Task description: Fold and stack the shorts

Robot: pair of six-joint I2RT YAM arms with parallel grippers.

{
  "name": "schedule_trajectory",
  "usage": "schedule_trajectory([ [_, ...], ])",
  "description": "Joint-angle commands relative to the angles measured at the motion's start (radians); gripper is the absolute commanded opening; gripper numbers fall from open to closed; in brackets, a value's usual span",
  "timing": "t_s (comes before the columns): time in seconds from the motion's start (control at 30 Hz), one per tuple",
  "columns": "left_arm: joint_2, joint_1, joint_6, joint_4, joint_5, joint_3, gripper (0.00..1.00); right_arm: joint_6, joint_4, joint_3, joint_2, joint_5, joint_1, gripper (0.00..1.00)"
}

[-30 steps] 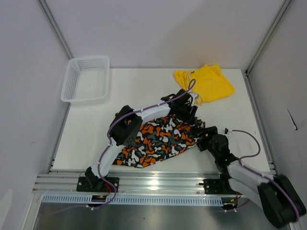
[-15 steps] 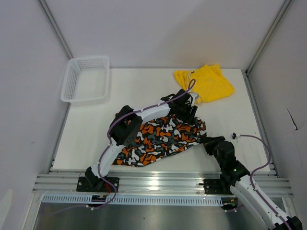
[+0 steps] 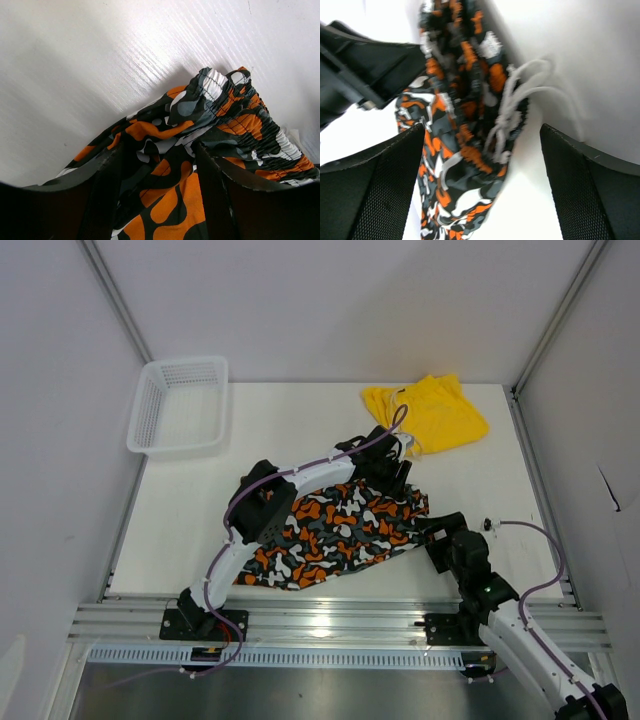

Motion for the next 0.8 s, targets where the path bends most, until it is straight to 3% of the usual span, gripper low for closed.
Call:
schedule_trajectory([
  [0.0, 0.032, 0.004, -0.009, -0.019, 0.013, 0.009, 0.61, -0.011, -0.044, -0.013, 0.045, -0.013, -0.026, 0.97],
  [0.27, 0.03, 0.002, -0.009, -0.017, 0.015, 0.006, 0.61, 0.026, -0.019, -0.007, 0.107, -0.007, -0.034, 0.97],
  [0.47, 0.029, 0.002, -0.007, -0.017, 0.016, 0.004, 0.61, 0.005, 0.057, 0.035, 0.249, -0.007, -0.057, 0.88],
  [0.77, 0.029, 0.002, -0.007, -0.015, 0.018, 0.003, 0.61, -0.038, 0.214, 0.081, 0.452, -0.07, -0.137, 0.96],
])
